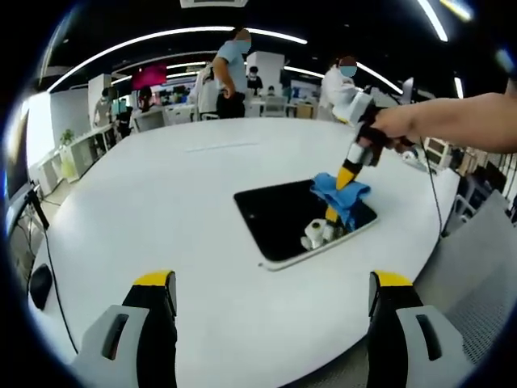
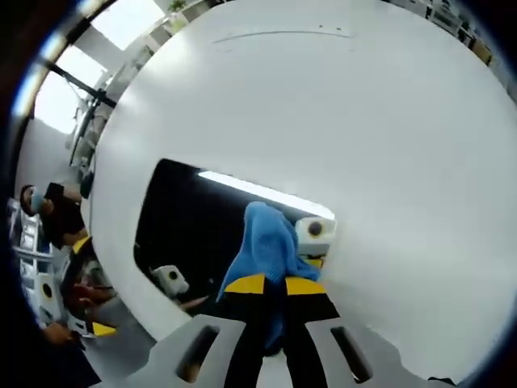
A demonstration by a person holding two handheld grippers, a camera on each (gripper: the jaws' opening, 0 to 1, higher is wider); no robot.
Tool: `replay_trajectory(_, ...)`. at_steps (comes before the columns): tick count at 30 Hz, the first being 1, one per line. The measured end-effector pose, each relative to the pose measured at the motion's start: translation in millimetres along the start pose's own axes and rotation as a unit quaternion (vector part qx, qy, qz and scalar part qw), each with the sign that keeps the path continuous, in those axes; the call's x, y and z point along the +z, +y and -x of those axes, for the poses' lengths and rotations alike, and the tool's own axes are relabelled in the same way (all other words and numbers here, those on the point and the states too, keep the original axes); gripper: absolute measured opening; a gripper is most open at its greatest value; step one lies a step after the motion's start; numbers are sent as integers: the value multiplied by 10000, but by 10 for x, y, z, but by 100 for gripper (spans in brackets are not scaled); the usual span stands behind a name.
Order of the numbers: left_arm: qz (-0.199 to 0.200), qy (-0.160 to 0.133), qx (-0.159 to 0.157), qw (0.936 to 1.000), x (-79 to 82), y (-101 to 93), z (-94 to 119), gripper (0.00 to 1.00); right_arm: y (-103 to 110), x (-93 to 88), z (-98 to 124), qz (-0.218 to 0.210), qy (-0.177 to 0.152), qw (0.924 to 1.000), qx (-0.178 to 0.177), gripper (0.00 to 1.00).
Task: Wipe the mirror surface with the cleaning cloth until all visible marks leave the cleaned area.
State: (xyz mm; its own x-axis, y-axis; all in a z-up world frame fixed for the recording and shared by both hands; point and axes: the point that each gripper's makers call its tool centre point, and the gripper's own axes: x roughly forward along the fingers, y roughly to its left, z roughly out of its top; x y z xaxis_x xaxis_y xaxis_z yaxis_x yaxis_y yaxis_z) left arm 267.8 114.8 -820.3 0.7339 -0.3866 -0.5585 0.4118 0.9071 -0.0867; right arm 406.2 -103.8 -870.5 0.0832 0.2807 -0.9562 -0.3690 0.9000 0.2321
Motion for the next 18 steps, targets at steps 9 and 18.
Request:
replay_trajectory(9,2,15,24,10000,-6,0,1,100,-133,165,-10,-60,-42,10000,-54,1)
replay_trajectory(18,-2,26,40,10000,-8,-1,-2,100,-212,277,-13,-41,-129,9999,-76,1)
